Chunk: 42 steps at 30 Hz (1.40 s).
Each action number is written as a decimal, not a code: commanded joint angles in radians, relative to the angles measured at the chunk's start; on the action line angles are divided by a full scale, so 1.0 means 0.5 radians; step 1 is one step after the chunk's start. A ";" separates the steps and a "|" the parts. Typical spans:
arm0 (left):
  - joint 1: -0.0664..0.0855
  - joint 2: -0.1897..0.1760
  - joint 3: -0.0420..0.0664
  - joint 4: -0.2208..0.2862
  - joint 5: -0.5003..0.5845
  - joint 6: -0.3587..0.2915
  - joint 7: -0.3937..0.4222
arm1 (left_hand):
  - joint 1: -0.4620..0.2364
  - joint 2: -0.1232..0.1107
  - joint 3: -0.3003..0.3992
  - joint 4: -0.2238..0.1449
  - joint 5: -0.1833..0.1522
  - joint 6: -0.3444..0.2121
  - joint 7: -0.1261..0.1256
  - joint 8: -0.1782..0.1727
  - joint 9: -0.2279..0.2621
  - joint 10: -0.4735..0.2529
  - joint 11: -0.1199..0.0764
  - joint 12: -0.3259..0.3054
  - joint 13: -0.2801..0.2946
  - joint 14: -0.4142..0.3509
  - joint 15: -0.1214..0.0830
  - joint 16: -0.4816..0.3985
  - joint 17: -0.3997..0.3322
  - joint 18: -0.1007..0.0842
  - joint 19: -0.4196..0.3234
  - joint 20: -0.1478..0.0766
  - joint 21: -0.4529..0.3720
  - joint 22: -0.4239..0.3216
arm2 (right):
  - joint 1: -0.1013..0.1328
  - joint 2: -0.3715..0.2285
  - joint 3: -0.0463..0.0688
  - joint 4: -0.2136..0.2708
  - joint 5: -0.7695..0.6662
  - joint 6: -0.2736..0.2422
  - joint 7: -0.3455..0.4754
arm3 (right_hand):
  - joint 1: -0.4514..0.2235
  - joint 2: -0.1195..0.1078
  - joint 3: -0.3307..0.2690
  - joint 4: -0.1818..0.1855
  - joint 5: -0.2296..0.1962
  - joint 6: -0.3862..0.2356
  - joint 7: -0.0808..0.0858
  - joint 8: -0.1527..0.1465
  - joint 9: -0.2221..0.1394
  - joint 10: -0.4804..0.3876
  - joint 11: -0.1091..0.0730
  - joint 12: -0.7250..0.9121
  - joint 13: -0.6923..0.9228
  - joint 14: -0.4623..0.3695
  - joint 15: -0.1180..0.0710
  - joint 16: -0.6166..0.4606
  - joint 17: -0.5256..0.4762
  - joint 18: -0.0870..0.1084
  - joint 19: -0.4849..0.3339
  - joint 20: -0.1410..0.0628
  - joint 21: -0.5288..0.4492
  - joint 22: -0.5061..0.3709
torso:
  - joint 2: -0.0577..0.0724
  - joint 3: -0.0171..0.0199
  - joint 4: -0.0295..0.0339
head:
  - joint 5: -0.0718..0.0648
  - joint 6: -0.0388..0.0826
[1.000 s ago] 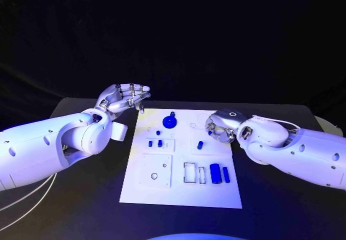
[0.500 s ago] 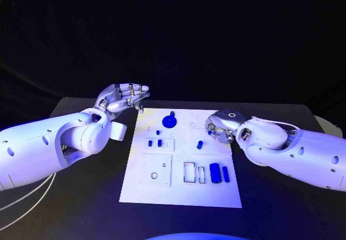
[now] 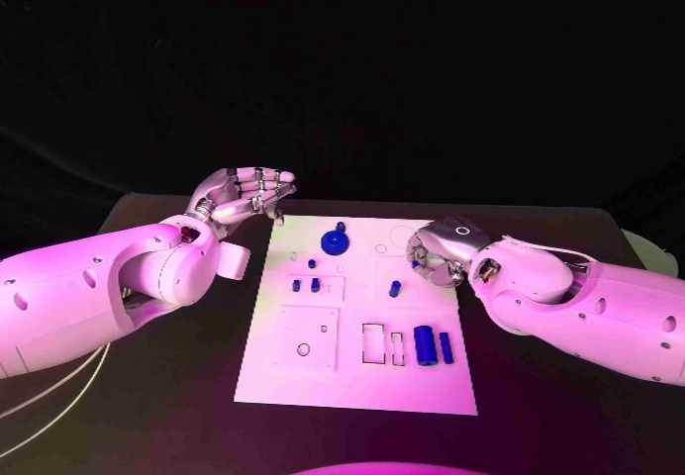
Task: Assemble the parts on the task board
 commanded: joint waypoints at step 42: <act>0.000 0.062 0.000 -0.025 0.011 0.027 0.004 | 0.024 0.009 0.015 -0.010 0.009 -0.020 0.001 -0.003 -0.004 -0.028 0.000 0.014 -0.003 -0.021 0.007 -0.015 -0.007 0.030 -0.014 0.003 -0.012 -0.005 | -0.095 0.142 0.028 0.474 0.130 -0.305 0.085 | -0.008 -0.006 0.017 0.009 0.054 0.001 -0.011 0.002 0.002 0.023 0.002 -0.028 -0.001 0.136 -0.018 0.010 0.194 -0.043 0.022 -0.001 0.023 0.270 | 0.000 -0.0053 0.003 | 0.211 -0.048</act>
